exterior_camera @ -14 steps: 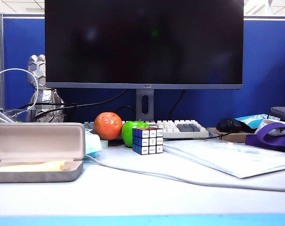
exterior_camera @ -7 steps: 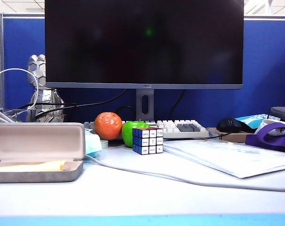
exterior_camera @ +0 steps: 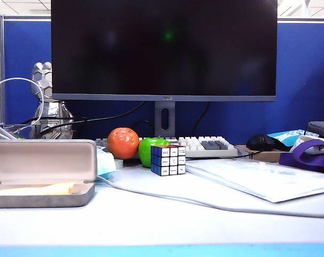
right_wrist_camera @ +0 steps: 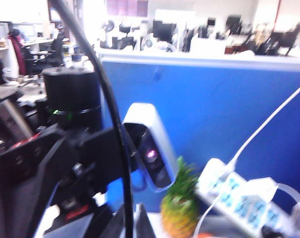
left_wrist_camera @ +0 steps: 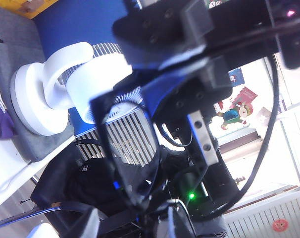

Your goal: Pick up the glasses, fold the temples of the glasses, place the glasses into the glasses case, and finally close the glasses case.

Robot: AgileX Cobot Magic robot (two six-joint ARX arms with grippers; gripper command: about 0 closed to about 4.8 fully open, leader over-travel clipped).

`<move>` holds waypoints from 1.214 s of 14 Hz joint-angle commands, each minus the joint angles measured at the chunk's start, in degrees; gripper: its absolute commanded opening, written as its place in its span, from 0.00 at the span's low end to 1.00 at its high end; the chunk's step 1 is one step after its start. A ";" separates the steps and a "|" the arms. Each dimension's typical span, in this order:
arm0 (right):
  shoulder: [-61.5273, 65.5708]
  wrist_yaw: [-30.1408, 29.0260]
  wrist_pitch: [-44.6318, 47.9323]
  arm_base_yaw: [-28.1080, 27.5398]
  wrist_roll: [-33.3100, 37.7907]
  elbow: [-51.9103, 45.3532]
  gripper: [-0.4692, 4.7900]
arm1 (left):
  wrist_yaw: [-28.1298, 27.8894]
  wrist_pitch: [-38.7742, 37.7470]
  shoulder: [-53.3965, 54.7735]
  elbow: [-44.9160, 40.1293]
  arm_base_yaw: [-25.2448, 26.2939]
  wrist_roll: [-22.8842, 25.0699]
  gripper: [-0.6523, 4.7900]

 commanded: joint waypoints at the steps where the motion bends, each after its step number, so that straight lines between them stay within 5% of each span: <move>1: 1.05 1.97 2.56 2.64 -0.17 0.20 0.08 | -0.24 2.47 0.74 0.20 -4.70 0.24 0.47; 7: 0.96 1.53 2.56 2.60 0.09 0.20 0.08 | -0.70 2.45 0.79 0.20 -5.42 0.46 0.44; 11: 0.68 1.01 2.58 2.60 0.28 0.20 0.08 | -0.70 2.45 0.79 0.20 -5.42 0.46 0.22; 17: 0.68 0.90 2.54 2.60 0.35 0.20 0.08 | -1.14 2.45 0.79 0.20 -5.42 0.44 0.11</move>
